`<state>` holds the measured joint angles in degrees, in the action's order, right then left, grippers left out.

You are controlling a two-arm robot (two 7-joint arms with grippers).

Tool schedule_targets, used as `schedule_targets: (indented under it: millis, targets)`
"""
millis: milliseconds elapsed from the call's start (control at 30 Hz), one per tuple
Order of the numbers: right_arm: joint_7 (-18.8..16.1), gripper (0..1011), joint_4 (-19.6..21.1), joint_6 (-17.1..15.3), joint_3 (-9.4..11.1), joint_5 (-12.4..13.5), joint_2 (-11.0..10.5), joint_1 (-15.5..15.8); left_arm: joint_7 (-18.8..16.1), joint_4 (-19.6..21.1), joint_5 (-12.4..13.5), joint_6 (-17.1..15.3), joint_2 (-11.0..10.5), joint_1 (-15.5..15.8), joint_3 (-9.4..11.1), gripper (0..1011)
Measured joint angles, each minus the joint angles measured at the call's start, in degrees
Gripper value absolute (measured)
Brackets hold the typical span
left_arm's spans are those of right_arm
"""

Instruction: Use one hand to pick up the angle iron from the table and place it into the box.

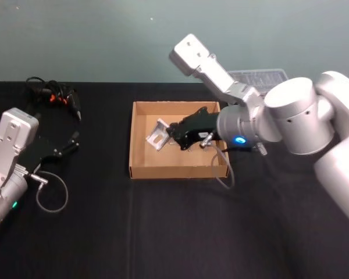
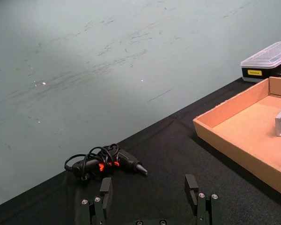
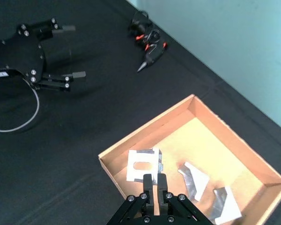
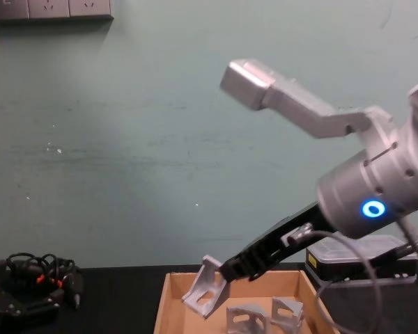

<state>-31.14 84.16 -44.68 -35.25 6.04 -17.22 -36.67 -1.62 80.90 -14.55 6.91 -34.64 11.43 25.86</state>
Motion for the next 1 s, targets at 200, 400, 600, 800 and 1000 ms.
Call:
schedule_targets:
  millis: [200,400,600,800,1000]
  targets:
    - [-0.39,58,-5.49,0.44,-2.0,-1.44,2.26,-2.29,0.0,0.0,0.0,0.0,0.0,0.0,0.0,1011]
    - [-0.77,58,-10.94,0.83,-2.93,-2.7,4.52,-4.29,0.0,0.0,0.0,0.0,0.0,0.0,0.0,1011]
    - [-1.17,58,-15.1,1.36,-3.32,-3.65,6.34,-5.75,0.0,0.0,0.0,0.0,0.0,0.0,0.0,1011]
    - [-1.17,57,-17.59,1.99,-3.51,-4.64,7.35,-6.47,0.0,0.0,0.0,0.0,0.0,0.0,0.0,1011]
    - [-1.15,57,-17.32,1.95,-3.53,-4.6,7.25,-6.42,0.0,0.0,0.0,0.0,0.0,0.0,0.0,1011]
